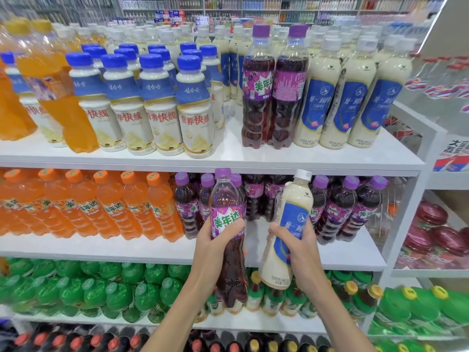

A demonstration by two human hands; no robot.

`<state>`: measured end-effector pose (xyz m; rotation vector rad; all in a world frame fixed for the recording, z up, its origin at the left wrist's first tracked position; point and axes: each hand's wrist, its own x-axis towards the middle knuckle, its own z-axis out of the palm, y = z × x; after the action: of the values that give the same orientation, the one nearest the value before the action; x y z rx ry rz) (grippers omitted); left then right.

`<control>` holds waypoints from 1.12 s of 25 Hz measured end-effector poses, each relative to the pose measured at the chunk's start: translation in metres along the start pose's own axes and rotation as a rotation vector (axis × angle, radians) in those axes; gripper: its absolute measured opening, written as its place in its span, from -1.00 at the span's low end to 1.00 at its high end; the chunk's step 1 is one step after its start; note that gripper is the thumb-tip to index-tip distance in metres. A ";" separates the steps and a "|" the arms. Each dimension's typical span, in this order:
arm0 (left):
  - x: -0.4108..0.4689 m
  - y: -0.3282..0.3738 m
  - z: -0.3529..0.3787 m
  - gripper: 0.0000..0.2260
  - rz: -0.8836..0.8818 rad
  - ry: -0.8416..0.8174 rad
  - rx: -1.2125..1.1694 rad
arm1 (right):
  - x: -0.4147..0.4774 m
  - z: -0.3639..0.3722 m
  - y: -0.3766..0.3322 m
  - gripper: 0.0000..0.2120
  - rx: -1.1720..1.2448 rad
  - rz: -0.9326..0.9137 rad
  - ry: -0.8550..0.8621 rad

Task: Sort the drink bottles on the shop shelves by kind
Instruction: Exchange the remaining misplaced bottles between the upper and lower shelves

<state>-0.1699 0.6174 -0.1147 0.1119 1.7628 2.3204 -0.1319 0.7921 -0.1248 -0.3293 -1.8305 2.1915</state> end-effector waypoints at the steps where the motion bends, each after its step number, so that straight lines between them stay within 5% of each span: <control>1: 0.002 -0.003 0.002 -0.65 0.002 -0.006 0.001 | -0.003 -0.003 -0.003 -0.54 0.006 0.006 0.005; 9: 0.030 -0.033 0.027 -0.62 0.150 -0.053 0.236 | -0.008 -0.028 -0.007 -0.51 -0.041 -0.009 0.053; 16: 0.052 -0.072 0.041 -0.63 0.245 0.111 0.397 | -0.002 -0.039 -0.012 -0.65 -0.034 -0.016 0.047; 28: 0.062 -0.093 0.058 -0.51 0.291 0.238 0.595 | 0.003 -0.051 -0.011 -0.58 -0.028 0.001 0.017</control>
<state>-0.2067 0.7097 -0.1921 0.2064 2.6717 1.9573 -0.1165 0.8422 -0.1232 -0.3541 -1.8537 2.1586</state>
